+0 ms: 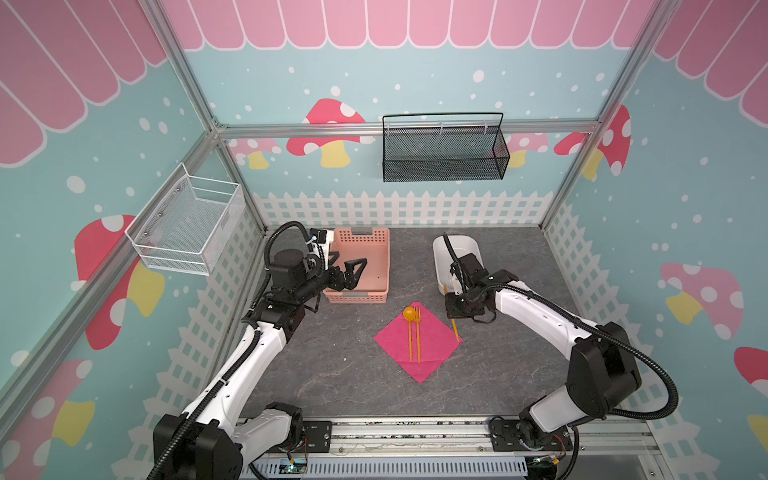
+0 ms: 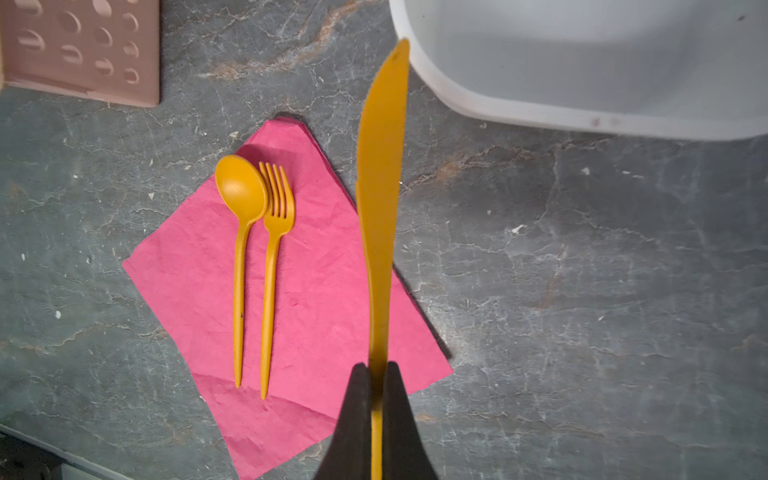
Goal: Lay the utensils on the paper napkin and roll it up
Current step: 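Lift the yellow knife out of the tub toward the napkin with the right gripper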
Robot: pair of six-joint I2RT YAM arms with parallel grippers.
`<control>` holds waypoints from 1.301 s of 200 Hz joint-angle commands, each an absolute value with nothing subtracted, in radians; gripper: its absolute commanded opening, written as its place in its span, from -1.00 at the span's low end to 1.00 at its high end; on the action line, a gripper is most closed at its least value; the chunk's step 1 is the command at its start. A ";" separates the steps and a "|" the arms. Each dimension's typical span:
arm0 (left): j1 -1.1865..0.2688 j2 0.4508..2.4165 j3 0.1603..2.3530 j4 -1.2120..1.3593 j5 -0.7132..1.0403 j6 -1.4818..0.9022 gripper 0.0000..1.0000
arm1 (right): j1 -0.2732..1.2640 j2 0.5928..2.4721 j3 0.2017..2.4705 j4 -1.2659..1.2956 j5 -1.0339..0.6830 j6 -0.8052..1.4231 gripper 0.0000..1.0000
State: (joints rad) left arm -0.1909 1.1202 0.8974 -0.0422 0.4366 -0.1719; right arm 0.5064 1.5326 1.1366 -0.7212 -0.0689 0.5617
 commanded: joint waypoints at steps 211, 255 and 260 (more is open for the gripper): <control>-0.188 1.117 0.913 -0.064 0.421 -0.171 0.99 | 0.338 1.570 1.023 -0.561 -0.223 -0.073 -0.40; -0.189 1.118 0.916 -0.063 0.429 -0.176 0.99 | 0.339 1.676 1.047 -0.579 -0.201 -0.287 -0.36; -0.188 1.118 0.915 -0.063 0.431 -0.176 0.99 | 0.339 1.678 1.046 -0.580 -0.182 -0.312 -0.37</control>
State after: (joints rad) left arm -0.1909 1.1202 0.8974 -0.0498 0.4366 -0.1757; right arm 0.3397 1.6535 1.0389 -0.5694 -0.1955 -0.1020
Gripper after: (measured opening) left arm 0.994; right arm 0.317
